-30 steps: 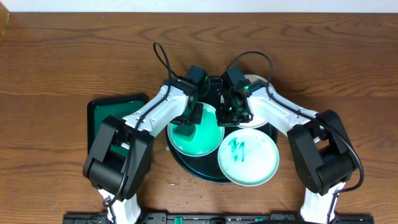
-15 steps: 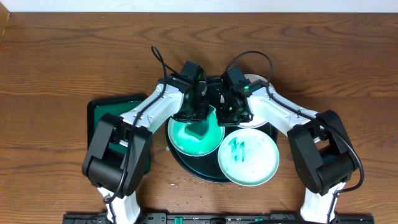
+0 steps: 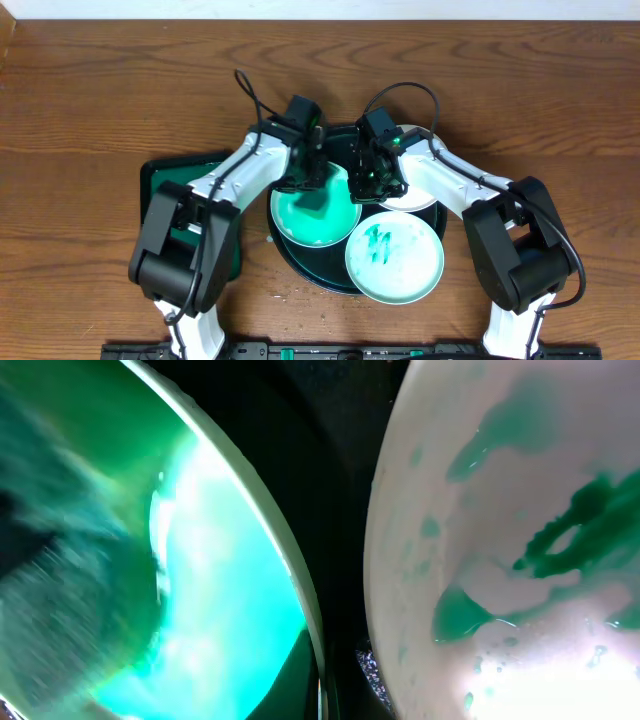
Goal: Clean dirty plates on tray and stack at the side
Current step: 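Scrub the held plate with the sponge in the left gripper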
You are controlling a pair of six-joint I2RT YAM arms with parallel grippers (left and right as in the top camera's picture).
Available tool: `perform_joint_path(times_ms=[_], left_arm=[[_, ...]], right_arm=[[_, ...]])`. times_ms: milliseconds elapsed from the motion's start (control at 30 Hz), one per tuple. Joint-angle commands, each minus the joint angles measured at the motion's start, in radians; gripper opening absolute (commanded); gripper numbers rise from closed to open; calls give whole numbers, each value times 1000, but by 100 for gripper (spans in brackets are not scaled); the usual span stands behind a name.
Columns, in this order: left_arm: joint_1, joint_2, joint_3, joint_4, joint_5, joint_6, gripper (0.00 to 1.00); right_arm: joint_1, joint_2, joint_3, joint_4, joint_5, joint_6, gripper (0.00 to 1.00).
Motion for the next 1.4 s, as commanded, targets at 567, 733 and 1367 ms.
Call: perform_joint_path(times_ms=[567,733,1367], left_arm=[[38,-46,-9,-67,-272,20,7],[-34,-26,-10,-53,-195,11,7],[-59,-19,-10,101,-2,-9,7]], right_arm=[[-9,18,-13,-43,76,-21,1],[-9,18,-13,-58,76,-21,1],[-9,18,-13,-70,76,-22,1]])
